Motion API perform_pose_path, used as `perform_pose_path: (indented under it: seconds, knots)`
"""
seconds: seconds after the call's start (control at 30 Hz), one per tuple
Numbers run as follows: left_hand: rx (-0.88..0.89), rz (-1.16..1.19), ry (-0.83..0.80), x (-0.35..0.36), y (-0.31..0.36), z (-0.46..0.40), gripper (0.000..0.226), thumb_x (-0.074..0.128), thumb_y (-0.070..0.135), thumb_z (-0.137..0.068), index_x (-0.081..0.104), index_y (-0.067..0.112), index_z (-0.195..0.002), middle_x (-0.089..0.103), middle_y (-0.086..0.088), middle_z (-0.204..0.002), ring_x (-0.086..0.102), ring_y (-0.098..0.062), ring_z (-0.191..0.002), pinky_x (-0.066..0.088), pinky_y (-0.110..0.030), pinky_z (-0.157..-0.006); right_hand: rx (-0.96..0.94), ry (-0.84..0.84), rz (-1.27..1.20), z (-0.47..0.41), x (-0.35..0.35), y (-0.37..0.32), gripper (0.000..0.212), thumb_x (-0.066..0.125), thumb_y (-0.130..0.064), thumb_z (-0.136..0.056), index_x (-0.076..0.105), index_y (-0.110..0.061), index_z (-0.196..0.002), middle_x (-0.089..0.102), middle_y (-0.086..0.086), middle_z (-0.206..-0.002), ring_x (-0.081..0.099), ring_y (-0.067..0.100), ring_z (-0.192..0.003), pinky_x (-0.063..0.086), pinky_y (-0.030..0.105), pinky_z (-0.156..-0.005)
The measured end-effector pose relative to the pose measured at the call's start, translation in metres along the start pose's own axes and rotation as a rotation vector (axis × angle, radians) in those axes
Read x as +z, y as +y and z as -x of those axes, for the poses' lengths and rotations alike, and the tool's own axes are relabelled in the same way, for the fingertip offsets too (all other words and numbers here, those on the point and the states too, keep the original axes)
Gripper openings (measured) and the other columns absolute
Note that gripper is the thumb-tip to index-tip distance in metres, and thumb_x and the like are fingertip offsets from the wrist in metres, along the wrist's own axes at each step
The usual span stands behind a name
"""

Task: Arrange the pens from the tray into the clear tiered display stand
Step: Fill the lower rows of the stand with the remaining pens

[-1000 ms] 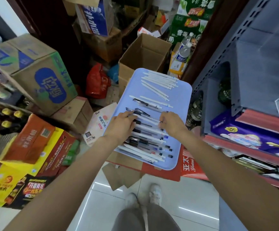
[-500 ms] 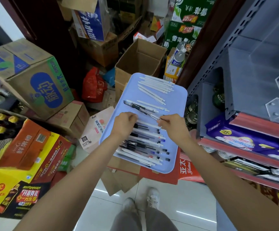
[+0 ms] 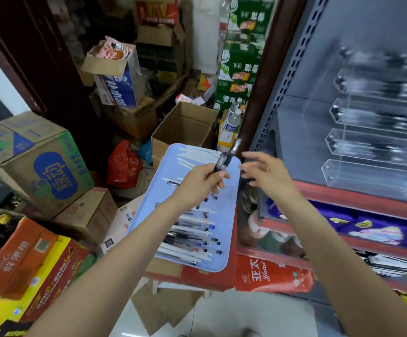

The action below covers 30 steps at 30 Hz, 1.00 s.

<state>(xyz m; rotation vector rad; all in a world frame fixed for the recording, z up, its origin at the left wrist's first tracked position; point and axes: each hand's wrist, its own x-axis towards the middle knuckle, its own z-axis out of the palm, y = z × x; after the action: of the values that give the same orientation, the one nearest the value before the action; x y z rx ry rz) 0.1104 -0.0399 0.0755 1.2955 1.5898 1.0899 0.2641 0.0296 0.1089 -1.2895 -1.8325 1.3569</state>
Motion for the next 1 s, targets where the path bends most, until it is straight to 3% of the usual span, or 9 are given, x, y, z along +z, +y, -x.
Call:
perform_pose_path:
  seconds: [0.1, 0.2, 0.33, 0.47, 0.57, 0.7, 0.87, 1.0]
  knots:
    - [0.075, -0.165, -0.129, 0.024, 0.034, -0.004, 0.026, 0.046, 0.021, -0.098, 0.063, 0.002, -0.101, 0.056, 0.005, -0.07, 0.051, -0.01, -0.064, 0.04, -0.015, -0.059, -0.107, 0.037, -0.151, 0.007, -0.04, -0.01, 0.024, 0.055, -0.01, -0.093, 0.059, -0.02, -0.115, 0.064, 0.009, -0.092, 0.063, 0.006, -0.07, 0.052, 0.015, -0.061]
    - [0.16, -0.262, -0.161, 0.056, 0.064, -0.011, 0.025, 0.046, 0.022, -0.098, 0.062, 0.004, -0.103, 0.055, 0.005, -0.071, 0.049, -0.012, -0.065, 0.037, -0.022, -0.061, -0.193, 0.114, -0.191, 0.019, -0.082, -0.004, 0.018, 0.058, -0.001, -0.089, 0.064, -0.017, -0.087, 0.064, 0.008, -0.078, 0.061, -0.001, -0.059, 0.05, 0.012, -0.059]
    - [0.334, -0.534, -0.009, 0.104, 0.094, -0.03, 0.02, 0.049, 0.027, -0.096, 0.062, 0.011, -0.096, 0.049, -0.003, -0.082, 0.053, -0.027, -0.083, 0.037, -0.033, -0.068, -0.228, 0.226, -0.168, 0.033, -0.142, 0.012, 0.021, 0.064, -0.001, -0.084, 0.065, -0.019, -0.074, 0.066, -0.002, -0.066, 0.061, 0.005, -0.059, 0.05, 0.015, -0.059]
    - [0.39, -0.799, 0.285, 0.155, 0.127, -0.042, 0.027, 0.049, 0.032, -0.094, 0.062, 0.026, -0.118, 0.049, -0.002, -0.119, 0.046, -0.024, -0.109, 0.037, -0.037, -0.083, -0.268, 0.315, -0.227, 0.04, -0.205, 0.029, 0.022, 0.064, 0.002, -0.083, 0.065, -0.017, -0.071, 0.067, -0.013, -0.057, 0.062, 0.0, -0.055, 0.05, 0.011, -0.061]
    - [0.337, -0.806, 0.376, 0.183, 0.148, -0.049, 0.03, 0.046, 0.029, -0.097, 0.056, 0.034, -0.125, 0.05, -0.002, -0.12, 0.046, -0.023, -0.112, 0.035, -0.036, -0.082, -0.277, 0.39, -0.288, 0.04, -0.251, 0.04, 0.018, 0.064, 0.001, -0.084, 0.066, -0.014, -0.073, 0.068, -0.009, -0.06, 0.065, 0.002, -0.058, 0.051, 0.011, -0.063]
    - [0.216, -0.821, 0.36, 0.202, 0.172, -0.059, 0.034, 0.038, 0.03, -0.1, 0.047, 0.03, -0.133, 0.055, -0.006, -0.113, 0.049, -0.029, -0.111, 0.037, -0.041, -0.084, -0.286, 0.387, -0.278, 0.03, -0.294, 0.049, 0.012, 0.063, -0.003, -0.086, 0.066, -0.012, -0.079, 0.066, 0.003, -0.072, 0.065, 0.002, -0.06, 0.054, 0.014, -0.069]
    - [0.173, -0.785, 0.321, 0.211, 0.184, -0.065, 0.041, 0.027, 0.027, -0.101, 0.035, 0.024, -0.142, 0.047, -0.007, -0.115, 0.045, -0.029, -0.111, 0.033, -0.044, -0.092, -0.276, 0.332, -0.18, 0.005, -0.315, 0.055, 0.008, 0.059, 0.0, -0.088, 0.067, -0.001, -0.089, 0.065, 0.003, -0.074, 0.065, 0.001, -0.058, 0.055, 0.014, -0.07]
    - [0.188, -0.804, 0.305, 0.209, 0.183, -0.069, 0.041, 0.027, 0.026, -0.101, 0.037, 0.024, -0.141, 0.049, -0.006, -0.116, 0.043, -0.027, -0.115, 0.032, -0.043, -0.092, -0.269, 0.214, 0.004, -0.013, -0.317, 0.059, 0.01, 0.058, 0.001, -0.088, 0.068, 0.003, -0.091, 0.065, 0.006, -0.076, 0.064, 0.015, -0.067, 0.056, 0.023, -0.073]
